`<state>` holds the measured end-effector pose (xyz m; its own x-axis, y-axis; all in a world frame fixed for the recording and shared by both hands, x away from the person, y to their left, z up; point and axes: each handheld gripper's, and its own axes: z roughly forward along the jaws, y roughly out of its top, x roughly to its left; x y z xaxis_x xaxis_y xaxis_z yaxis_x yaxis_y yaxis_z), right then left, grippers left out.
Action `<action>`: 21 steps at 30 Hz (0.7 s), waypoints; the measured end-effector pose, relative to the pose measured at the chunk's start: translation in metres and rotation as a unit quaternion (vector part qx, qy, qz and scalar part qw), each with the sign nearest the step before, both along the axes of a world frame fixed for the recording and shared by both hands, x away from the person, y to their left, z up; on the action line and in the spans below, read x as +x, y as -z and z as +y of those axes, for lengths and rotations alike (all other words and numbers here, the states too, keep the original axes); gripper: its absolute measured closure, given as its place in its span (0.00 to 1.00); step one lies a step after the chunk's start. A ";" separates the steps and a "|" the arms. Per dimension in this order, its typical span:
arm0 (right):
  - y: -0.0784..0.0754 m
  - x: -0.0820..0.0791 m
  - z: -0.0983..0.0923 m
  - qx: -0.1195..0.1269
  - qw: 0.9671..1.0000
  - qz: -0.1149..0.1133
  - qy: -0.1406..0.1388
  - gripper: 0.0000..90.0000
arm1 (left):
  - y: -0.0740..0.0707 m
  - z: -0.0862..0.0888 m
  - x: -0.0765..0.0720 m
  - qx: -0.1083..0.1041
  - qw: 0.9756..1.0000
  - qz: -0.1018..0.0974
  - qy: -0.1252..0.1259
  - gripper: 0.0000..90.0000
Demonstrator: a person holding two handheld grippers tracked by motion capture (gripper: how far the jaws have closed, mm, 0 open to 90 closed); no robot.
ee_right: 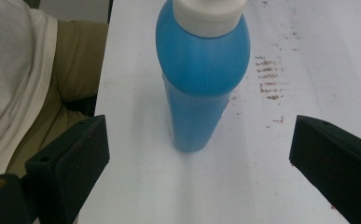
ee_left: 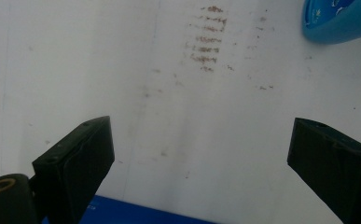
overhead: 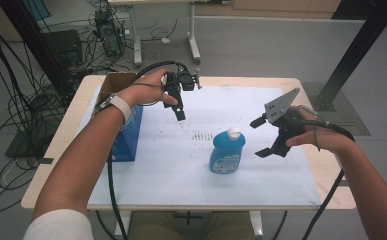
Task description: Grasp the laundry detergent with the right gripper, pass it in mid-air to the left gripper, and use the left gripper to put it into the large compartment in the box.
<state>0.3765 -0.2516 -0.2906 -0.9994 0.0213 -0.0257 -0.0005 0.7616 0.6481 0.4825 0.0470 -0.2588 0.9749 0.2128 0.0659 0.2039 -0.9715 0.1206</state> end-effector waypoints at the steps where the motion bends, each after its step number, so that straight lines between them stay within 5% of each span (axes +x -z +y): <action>1: 0.001 0.000 0.000 0.000 1.000 0.001 -0.001 0.05 | 0.000 0.000 0.000 0.000 1.000 -0.001 0.000 0.08; 21: 0.014 0.002 0.003 0.002 1.000 0.008 0.000 0.05 | 0.001 0.000 0.000 0.001 1.000 0.001 -0.001 0.08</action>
<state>0.3783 -0.2485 -0.3049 -0.9997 0.0204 -0.0104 0.0087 0.7591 0.6509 0.4825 0.0469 -0.2595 0.9745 0.2152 0.0639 0.2068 -0.9713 0.1174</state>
